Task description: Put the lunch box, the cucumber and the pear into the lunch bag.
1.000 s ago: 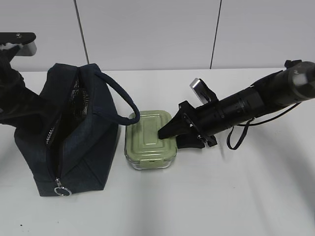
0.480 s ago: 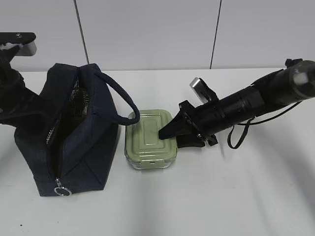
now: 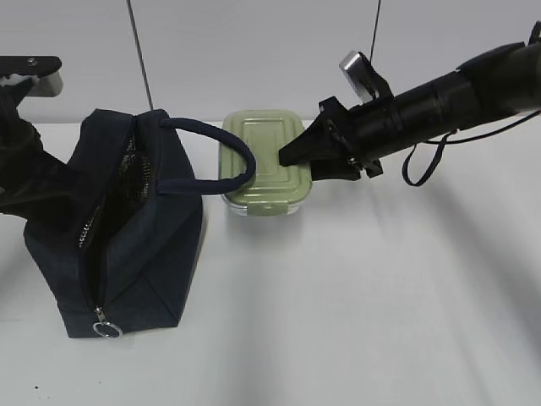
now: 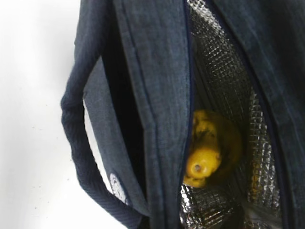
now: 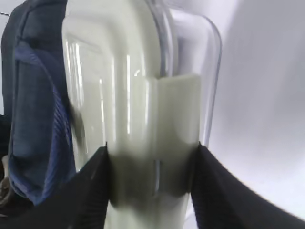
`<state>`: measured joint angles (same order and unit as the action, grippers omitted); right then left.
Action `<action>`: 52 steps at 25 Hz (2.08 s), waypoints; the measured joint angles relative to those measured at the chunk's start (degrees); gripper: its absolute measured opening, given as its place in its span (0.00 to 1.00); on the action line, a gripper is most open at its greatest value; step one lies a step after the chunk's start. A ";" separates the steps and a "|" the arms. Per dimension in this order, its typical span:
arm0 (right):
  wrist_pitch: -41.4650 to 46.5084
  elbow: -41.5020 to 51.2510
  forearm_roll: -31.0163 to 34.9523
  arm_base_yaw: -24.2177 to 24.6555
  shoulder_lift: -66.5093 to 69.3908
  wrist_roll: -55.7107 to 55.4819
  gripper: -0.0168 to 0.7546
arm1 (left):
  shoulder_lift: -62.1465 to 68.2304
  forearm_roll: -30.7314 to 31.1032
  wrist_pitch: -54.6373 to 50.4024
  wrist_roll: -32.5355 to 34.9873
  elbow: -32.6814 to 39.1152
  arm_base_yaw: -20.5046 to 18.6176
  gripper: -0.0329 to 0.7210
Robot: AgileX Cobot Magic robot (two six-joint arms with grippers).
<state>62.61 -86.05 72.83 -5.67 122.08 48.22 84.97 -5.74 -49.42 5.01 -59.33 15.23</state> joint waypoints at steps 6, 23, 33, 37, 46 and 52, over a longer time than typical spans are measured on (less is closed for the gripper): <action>0.00 -5.50 -11.67 3.06 -0.97 -8.08 0.49 | 0.00 0.11 -0.06 0.00 0.00 0.00 0.06; 2.04 -20.73 -4.68 -11.14 -1.20 -9.22 0.49 | 0.00 0.11 -0.13 0.00 0.00 0.00 0.06; -5.56 -22.43 -6.54 -17.71 -0.35 -12.08 0.49 | 0.00 0.11 -0.18 0.00 0.00 0.00 0.06; -8.08 -22.43 -10.10 -20.50 -0.35 -13.60 0.49 | 0.00 0.11 -0.24 0.00 0.00 0.00 0.06; -7.57 -22.43 -33.14 -21.87 0.25 -23.95 0.49 | 0.00 0.20 -0.63 0.00 0.00 0.00 0.06; -5.60 -22.43 -41.94 -21.87 0.39 -29.15 0.49 | 0.00 -0.10 -0.70 0.00 0.00 0.00 0.06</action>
<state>57.01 -108.49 30.89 -27.54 122.47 19.07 84.97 -5.84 -50.12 5.01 -59.33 15.23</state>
